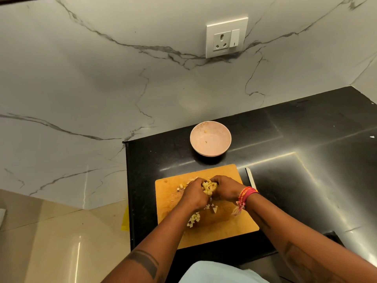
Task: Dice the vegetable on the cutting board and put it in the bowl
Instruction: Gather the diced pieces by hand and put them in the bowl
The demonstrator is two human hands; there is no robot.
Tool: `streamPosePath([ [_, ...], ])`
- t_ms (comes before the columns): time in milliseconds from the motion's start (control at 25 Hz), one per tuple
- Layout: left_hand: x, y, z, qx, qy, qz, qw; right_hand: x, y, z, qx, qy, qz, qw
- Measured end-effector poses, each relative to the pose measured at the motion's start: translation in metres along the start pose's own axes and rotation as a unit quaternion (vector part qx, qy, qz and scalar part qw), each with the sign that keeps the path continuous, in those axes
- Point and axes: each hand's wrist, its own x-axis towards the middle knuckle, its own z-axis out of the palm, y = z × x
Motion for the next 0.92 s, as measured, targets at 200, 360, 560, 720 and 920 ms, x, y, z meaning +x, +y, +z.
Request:
streamPosePath([
  [200,0.005,0.013,0.003,-0.008,0.014,-0.015,1.0,-0.001,0.006,-0.014,0.011,-0.005,0.006,1.0],
  [360,0.007,0.022,0.006,-0.002,0.016,-0.022,1.0,0.002,0.009,-0.02,0.015,-0.006,0.02,1.0],
  [560,0.02,0.04,-0.004,-0.01,0.011,-0.016,1.0,0.008,0.005,-0.039,0.045,0.003,0.023,0.999],
  [720,0.047,0.071,-0.036,-0.041,0.035,0.006,0.999,0.019,-0.021,-0.081,0.08,0.038,0.022,0.996],
  [920,0.093,0.111,-0.084,-0.089,0.047,-0.009,0.995,0.075,-0.058,-0.138,-0.029,0.082,0.028,0.996],
])
